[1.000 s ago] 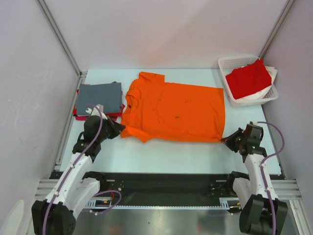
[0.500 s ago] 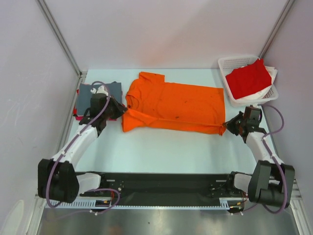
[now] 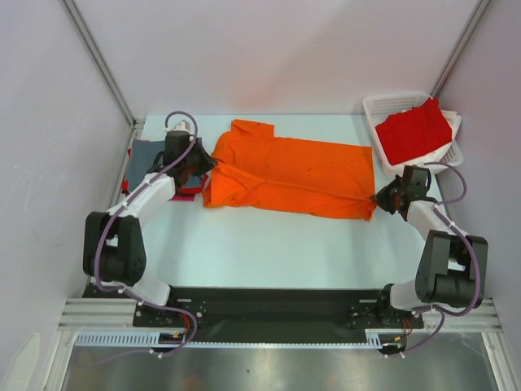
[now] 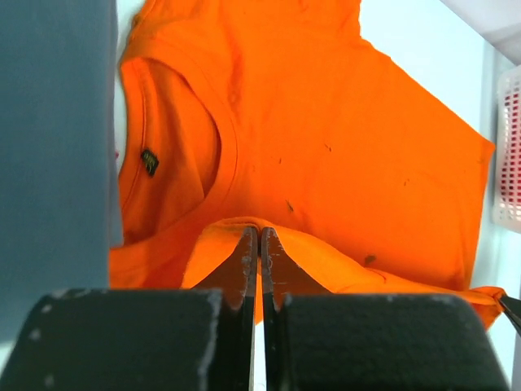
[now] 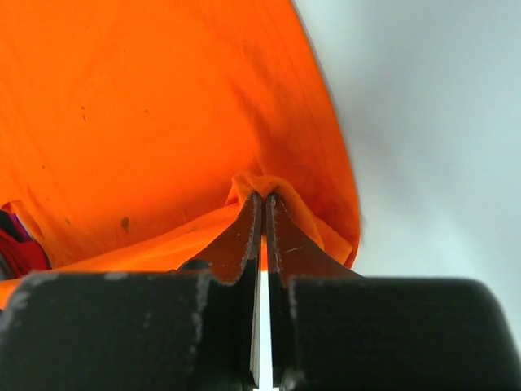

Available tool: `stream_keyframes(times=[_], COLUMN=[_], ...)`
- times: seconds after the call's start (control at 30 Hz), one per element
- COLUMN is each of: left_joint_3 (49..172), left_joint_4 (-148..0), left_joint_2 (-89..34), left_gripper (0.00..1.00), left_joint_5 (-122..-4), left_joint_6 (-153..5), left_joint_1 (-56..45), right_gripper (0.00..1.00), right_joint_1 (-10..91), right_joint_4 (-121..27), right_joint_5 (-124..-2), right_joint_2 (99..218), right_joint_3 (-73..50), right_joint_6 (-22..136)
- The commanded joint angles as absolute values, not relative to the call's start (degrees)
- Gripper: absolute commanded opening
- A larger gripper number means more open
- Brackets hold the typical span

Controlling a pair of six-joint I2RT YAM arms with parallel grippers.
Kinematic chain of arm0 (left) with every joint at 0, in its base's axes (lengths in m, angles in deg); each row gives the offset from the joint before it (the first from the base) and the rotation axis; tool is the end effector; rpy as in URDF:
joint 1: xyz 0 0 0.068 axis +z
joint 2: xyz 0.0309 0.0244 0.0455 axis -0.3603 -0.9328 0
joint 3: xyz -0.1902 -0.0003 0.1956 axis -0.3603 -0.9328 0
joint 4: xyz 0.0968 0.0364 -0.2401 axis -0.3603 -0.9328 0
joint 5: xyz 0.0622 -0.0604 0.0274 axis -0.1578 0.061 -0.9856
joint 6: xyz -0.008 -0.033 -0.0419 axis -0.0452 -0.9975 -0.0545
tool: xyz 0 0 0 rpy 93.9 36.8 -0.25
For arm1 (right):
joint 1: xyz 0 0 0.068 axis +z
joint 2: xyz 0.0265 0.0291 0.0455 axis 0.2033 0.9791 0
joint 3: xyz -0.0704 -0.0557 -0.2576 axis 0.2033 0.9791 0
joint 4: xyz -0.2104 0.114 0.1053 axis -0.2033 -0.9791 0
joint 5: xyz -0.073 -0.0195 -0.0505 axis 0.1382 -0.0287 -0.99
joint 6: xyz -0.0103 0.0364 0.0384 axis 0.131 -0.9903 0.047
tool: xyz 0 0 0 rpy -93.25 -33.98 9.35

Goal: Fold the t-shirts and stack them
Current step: Fold the tshirt

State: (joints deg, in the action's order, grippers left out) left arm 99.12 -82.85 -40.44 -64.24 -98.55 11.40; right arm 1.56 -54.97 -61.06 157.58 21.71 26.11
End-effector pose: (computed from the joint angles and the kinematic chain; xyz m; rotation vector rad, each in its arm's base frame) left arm 0.3421 -0.0630 0.2575 -0.4373 2.1748 -0.5850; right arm 0.2777 -0.0440 0.1925 0.8978 2.2296 0.4225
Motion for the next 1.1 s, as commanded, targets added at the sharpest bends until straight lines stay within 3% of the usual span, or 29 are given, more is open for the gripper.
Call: stream_keyframes(times=[0.0, 0.63, 0.67, 0.7, 0.73, 0.77, 0.8, 0.9, 1.07], left_joint_3=[105.09, 130.83, 131.9, 132.78, 133.48, 133.75, 133.14, 128.4, 115.93], left_joint_4=[-81.03, -84.1, -85.93, -86.73, -87.52, -88.14, -88.06, -86.57, -85.51], left_joint_2=[-44.2, -66.7, -67.41, -68.29, -68.73, -68.56, -67.87, -62.51, -51.7], left_gripper=[0.0, 0.03, 0.1, 0.23, 0.52, 0.59, 0.72, 0.9, 0.9], left_joint_5=[-65.42, -66.82, -67.09, -67.44, -67.88, -68.84, -69.28, -72.87, -76.4], left_joint_6=[-95.77, -87.06, -87.15, -87.24, -87.33, -87.24, -87.24, -86.63, -88.72], left_joint_1=[10.75, 5.3, 5.39, 5.39, 5.3, 5.3, 5.3, 4.43, 3.1], right_gripper=[0.03, 0.07, 0.22, 0.34, 0.44, 0.53, 0.56, 0.62, 0.59], right_joint_1=[1.71, 3.64, 3.73, 3.73, 3.82, 3.91, 3.91, 3.99, 5.92], right_joint_4=[-51.73, -50.41, -50.5, -50.93, -51.55, -51.73, -51.9, -50.77, -50.67], right_joint_5=[-62.21, -63.96, -64.22, -64.75, -65.27, -66.06, -66.51, -67.56, -69.84], right_joint_2=[159.92, 167.31, 167.49, 167.23, 166.88, 165.83, 164.77, 159.52, 150.01], right_joint_3=[18.47, 14.07, 13.81, 13.55, 13.55, 13.81, 14.24, 17.84, 26.18], right_joint_6=[26.37, 26.01, 26.27, 26.36, 26.36, 26.36, 26.1, 25.4, 23.91])
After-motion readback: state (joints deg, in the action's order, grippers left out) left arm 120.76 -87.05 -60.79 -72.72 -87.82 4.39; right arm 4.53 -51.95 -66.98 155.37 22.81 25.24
